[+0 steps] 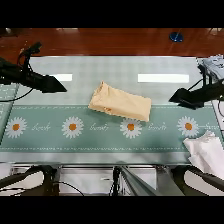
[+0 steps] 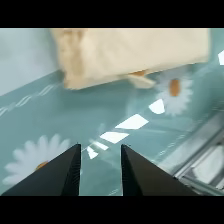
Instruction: Fold the shirts.
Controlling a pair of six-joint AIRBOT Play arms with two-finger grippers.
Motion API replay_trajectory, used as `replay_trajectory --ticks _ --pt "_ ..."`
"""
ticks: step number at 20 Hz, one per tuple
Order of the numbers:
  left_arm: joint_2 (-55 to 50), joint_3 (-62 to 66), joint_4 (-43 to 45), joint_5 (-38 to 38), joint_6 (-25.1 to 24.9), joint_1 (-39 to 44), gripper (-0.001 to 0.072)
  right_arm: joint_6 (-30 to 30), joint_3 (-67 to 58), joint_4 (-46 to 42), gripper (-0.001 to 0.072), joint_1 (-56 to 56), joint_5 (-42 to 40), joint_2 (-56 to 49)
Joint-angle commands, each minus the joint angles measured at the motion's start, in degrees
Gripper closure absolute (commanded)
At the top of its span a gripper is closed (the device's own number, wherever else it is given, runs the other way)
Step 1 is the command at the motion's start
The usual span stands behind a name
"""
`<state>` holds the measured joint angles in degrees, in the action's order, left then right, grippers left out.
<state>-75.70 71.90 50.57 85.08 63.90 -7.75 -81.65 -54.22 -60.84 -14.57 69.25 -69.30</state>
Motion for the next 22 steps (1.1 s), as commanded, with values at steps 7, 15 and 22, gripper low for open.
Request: replay_trajectory --ticks 7,15,22 --pt "-0.1 0.0 12.7 -3.3 6.5 0.0 0.0374 12.0 14.7 27.5 0.0127 8.8 -17.5 -9.4" --pt "-0.1 0.0 12.7 -3.2 6.5 0.3 0.0374 32.5 11.8 60.6 0.0682 16.2 -12.9 -13.8" --pt "-0.1 0.0 12.7 -3.7 6.9 0.3 0.0379 11.0 -1.3 48.4 0.0682 -1.5 0.1 10.9"
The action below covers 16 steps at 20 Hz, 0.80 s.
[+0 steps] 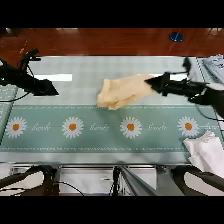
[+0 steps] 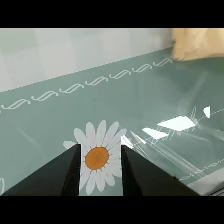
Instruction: Fold the shirts.
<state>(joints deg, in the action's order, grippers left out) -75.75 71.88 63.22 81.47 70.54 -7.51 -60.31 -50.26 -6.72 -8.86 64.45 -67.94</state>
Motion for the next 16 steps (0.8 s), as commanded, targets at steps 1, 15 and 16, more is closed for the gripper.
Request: replay_trajectory --ticks 1,15,16 --pt "0.0 0.0 0.0 -0.1 0.3 0.0 0.0379 -15.1 -8.0 -10.6 0.0682 -11.1 6.7 12.9" --pt "0.0 0.0 0.0 -0.1 -0.9 0.0 0.0379 -24.5 -24.6 -52.3 0.0683 -60.8 41.8 17.5" --pt "0.0 0.0 0.0 -0.1 -0.9 0.0 0.0379 -24.6 -24.6 -57.2 0.0683 -61.0 41.8 17.5"
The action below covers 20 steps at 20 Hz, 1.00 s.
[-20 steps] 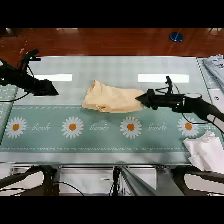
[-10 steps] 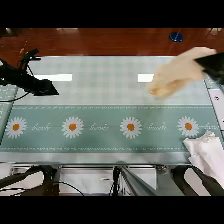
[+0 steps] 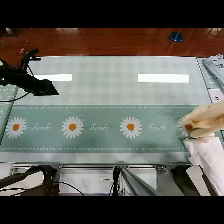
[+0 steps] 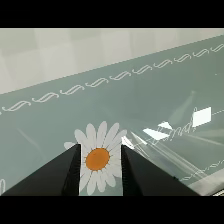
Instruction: Fold the shirts.
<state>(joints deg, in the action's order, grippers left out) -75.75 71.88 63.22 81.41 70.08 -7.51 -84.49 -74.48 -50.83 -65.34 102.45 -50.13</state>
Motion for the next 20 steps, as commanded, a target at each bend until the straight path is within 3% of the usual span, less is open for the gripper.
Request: replay_trajectory --ticks 1,9,20 --pt "0.0 0.0 0.0 0.0 -0.4 0.0 0.0379 -0.4 -0.4 -17.2 0.0683 -4.5 3.8 -0.4" --pt "0.0 0.0 0.1 -7.6 -0.4 0.0 0.0379 -0.7 2.2 -43.5 0.0684 -4.5 4.1 -0.6" --pt "0.0 0.0 0.5 -10.3 -0.3 -0.7 0.0379 0.4 28.5 -79.0 0.0683 -5.2 0.9 -5.8"
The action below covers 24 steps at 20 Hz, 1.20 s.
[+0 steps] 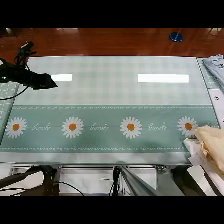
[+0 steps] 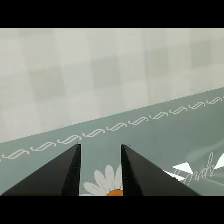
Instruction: Fold the shirts.
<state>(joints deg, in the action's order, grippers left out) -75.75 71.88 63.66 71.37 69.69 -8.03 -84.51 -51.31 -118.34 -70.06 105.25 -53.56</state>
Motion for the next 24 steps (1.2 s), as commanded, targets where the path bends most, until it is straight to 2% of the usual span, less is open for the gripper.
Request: replay_trajectory --ticks 1,4,5,6,8,10,11,12,13,15,16,17,18,19,20,22,23,24 --pt "0.0 0.0 0.0 -0.4 0.0 -0.3 0.0379 1.1 5.6 -12.6 0.0682 -1.9 -3.9 -3.7" --pt "0.0 0.0 0.0 -0.6 0.1 -0.3 0.0379 1.0 5.6 -11.0 0.0677 -6.1 -9.6 -6.1" --pt "0.0 0.0 0.0 -0.9 0.1 -0.3 0.0379 1.0 5.6 -9.6 0.0617 -6.5 -11.8 -6.3" --pt "0.0 0.0 0.0 -0.9 0.1 -0.3 0.0379 1.1 5.6 -9.0 0.0487 -6.7 -14.3 -6.3" --pt "0.0 0.0 0.0 -0.9 0.1 -0.3 0.0379 2.0 5.6 -10.7 0.0322 -6.7 -18.9 -6.3" --pt "0.0 0.0 0.1 -0.9 0.0 -0.3 0.038 1.3 5.2 -13.4 0.0299 -6.6 -23.8 -6.3" --pt "0.0 0.0 0.1 -1.0 0.0 -0.3 0.0379 -0.5 4.1 -13.2 0.0248 -6.7 -26.5 -6.3" --pt "0.0 0.0 0.1 -1.4 0.0 -0.3 0.0379 -3.3 2.3 -12.2 0.0247 -6.6 -30.2 -6.3" --pt "0.0 0.0 0.0 -2.6 0.0 -0.3 0.0378 -4.0 -0.5 -7.8 0.0247 -6.4 -33.7 -6.3" --pt "0.0 0.0 0.0 -6.6 0.0 -0.3 0.036 -3.6 -9.0 11.7 0.0267 -4.6 -44.7 -6.3" --pt "0.0 0.0 -0.3 -9.9 0.0 -0.3 0.0243 -1.7 -13.5 26.7 0.0292 -2.3 -52.7 -6.3" --pt "0.0 0.0 -1.3 -13.6 0.1 -0.2 0.0095 2.6 -17.0 43.8 0.03 1.2 -61.0 -6.5" --pt "0.0 0.0 -3.7 -17.6 0.0 -0.1 0.0032 8.8 -19.6 58.5 0.03 5.9 -66.5 -7.4" --pt "0.0 0.0 -6.3 -20.7 0.0 0.3 0.0032 15.5 -22.6 69.5 0.03 12.2 -66.9 -9.1" --pt "0.0 0.1 -6.7 -22.2 0.0 1.1 0.0032 18.5 -24.9 73.3 0.03 18.8 -64.1 -11.0" --pt "0.0 0.2 -3.6 -20.9 -1.0 3.8 0.0039 18.6 -27.2 69.4 0.03 33.4 -53.9 -15.1" --pt "0.0 0.3 0.8 -18.3 -0.6 5.9 0.0042 17.8 -27.2 63.7 0.03 40.9 -48.2 -16.9" --pt "0.0 0.3 6.6 -15.6 1.9 8.2 0.0051 15.9 -27.2 57.1 0.03 47.5 -43.1 -18.5"
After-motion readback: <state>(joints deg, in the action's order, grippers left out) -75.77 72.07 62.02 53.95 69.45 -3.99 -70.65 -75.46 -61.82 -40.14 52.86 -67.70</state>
